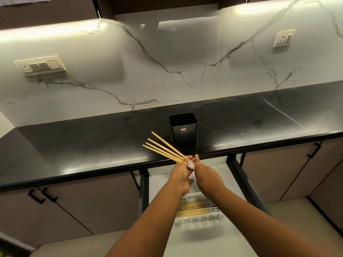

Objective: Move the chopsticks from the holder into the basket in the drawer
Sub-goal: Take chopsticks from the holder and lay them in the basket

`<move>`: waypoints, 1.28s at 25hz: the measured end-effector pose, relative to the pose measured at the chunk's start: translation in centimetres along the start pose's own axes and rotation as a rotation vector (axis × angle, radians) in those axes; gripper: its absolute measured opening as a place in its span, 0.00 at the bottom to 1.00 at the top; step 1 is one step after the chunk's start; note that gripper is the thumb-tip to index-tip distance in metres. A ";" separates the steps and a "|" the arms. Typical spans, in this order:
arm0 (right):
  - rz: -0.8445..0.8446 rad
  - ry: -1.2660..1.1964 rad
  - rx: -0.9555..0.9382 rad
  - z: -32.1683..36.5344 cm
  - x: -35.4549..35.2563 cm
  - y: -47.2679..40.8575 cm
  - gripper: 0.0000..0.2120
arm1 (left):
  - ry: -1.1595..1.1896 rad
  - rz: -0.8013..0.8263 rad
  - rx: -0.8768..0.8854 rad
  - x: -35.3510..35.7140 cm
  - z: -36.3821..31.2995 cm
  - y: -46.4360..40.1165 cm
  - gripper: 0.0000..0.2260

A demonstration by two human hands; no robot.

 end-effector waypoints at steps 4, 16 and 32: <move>0.011 0.046 -0.027 -2.7 0.8 0.4 0.12 | 0.190 -0.056 0.042 -2.7 -2.3 -1.4 0.09; 0.100 0.371 -0.328 -4.1 6.1 -0.2 0.19 | 0.312 -0.367 -0.241 -10.1 7.4 -5.2 0.07; 0.683 0.311 -0.229 -12.3 21.2 -0.2 0.20 | -0.494 -0.479 -0.297 -19.3 13.5 -6.6 0.08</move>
Point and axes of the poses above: each hand's wrist, its own y-axis away from the middle knuckle, its own x-axis out of the palm, z = x × y, the point moved 9 cm from there along -y, towards the middle knuckle, and after that the axes turned 5 degrees about x, right-handed, at the moved point
